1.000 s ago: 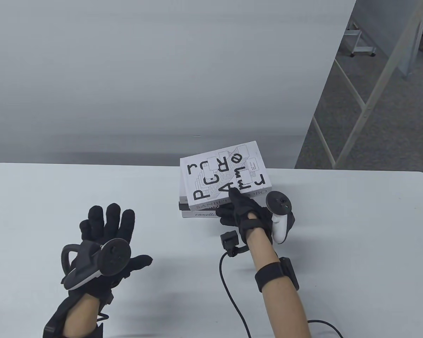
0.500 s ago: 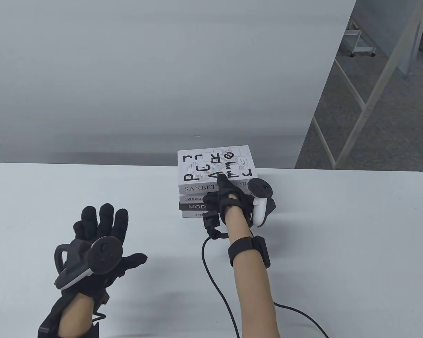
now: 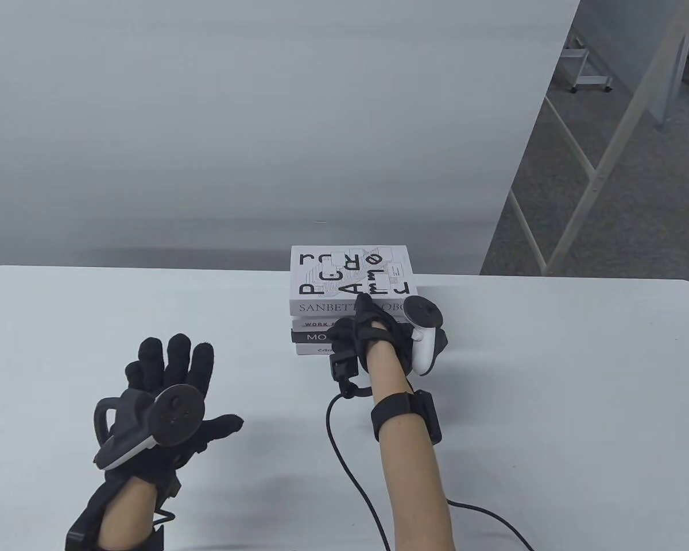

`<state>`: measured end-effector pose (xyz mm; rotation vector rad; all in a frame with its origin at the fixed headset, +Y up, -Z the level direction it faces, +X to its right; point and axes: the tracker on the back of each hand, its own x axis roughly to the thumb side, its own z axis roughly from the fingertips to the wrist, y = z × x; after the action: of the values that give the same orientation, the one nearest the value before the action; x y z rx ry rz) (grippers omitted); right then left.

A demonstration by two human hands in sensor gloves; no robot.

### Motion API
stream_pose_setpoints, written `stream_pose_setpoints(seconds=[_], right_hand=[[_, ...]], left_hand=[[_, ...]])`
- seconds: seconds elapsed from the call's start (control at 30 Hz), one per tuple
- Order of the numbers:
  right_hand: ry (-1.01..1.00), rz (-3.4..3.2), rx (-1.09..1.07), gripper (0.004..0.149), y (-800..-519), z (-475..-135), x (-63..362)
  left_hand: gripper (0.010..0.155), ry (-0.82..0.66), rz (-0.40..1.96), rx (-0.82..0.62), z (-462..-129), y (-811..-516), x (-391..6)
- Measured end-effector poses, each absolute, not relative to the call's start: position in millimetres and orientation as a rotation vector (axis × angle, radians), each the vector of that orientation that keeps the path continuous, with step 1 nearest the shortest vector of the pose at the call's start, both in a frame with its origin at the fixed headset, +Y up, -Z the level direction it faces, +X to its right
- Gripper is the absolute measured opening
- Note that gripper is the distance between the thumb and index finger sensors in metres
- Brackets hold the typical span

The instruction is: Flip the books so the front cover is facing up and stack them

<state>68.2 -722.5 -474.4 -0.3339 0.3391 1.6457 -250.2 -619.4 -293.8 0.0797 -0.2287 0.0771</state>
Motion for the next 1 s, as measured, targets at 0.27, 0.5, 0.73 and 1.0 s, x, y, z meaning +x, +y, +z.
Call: stream_pose_setpoints(seconds=[0.27,0.5,0.73,1.0], right_hand=[[0.383,1.652,-0.242,0.075,-726.0,-470.7,63.7],[0.353,1.752,-0.144,0.074,-717.0,-463.7,66.8],[0.249,1.954,0.063,0.07,-702.5,-437.7,79.5],[0.044,2.409,0.391,0.077,-693.0,-383.2,102.0]], left_hand=[[0.108,-0.238,0.068,0.08,-293.5,-619.6,-245.8],[0.108,-0.246,0.064,0.078,-294.0,-620.4,-243.3],[0.104,-0.287,0.053,0.096,-296.3,-627.4,-230.2],[0.098,-0.324,0.009,0.122,-302.5,-647.4,-208.6]])
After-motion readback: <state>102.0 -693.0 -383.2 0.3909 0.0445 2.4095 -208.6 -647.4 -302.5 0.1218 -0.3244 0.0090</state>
